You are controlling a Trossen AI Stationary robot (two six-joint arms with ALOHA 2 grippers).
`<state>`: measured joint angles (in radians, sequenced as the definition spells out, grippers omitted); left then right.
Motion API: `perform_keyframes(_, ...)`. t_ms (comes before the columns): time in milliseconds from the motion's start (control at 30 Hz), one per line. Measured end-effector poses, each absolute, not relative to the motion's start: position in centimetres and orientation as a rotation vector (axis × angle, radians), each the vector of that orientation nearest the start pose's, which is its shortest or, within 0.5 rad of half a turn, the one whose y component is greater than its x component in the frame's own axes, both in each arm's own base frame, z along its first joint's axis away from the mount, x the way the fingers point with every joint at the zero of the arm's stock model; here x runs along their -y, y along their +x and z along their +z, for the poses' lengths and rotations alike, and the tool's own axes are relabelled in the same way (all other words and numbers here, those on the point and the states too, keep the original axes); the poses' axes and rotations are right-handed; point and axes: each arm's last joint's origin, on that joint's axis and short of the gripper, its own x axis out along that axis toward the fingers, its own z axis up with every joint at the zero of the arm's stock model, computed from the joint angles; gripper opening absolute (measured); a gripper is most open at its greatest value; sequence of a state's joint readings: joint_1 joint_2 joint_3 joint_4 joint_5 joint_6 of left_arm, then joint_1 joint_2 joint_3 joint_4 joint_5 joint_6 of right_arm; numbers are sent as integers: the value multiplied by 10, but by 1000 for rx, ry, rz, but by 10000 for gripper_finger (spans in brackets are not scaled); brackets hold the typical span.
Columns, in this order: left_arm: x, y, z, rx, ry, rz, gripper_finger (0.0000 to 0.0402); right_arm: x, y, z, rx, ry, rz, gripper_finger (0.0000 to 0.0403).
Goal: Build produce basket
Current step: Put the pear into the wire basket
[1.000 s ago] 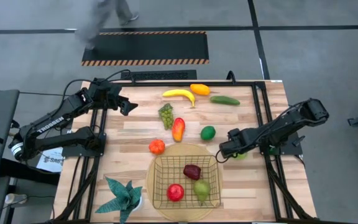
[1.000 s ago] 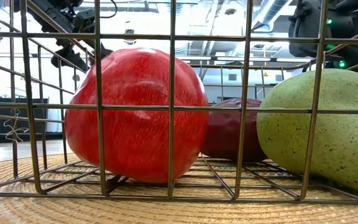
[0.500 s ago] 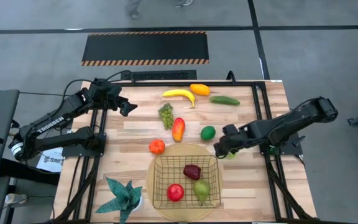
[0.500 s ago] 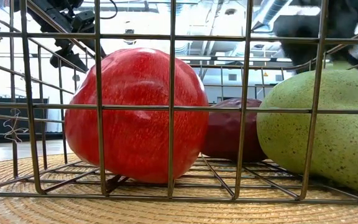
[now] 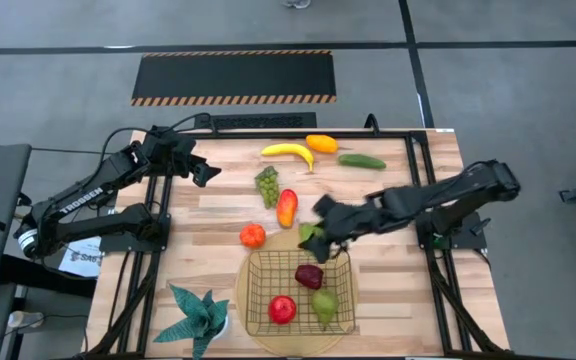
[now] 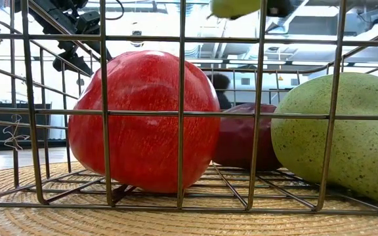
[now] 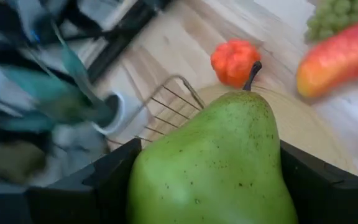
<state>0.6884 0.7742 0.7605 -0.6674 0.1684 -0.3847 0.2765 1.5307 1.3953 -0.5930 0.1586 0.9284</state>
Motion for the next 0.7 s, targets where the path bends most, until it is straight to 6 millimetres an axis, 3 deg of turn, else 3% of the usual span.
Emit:
perform_keyframes(200, -93, 120, 284, -529, -651, 620, 374, -105, 379, 300, -794, 431, -113, 324)
perform_keyframes(367, -93, 120, 284, -529, -651, 620, 374, -117, 413, 265, -874, 222, -12, 325)
perform_keyframes(467, -93, 120, 284, -529, -652, 620, 374, -126, 423, 250, -898, 86, 51, 326)
perform_keyframes(700, -92, 120, 283, -531, -670, 626, 374, -136, 431, 240, -899, -65, 134, 326)
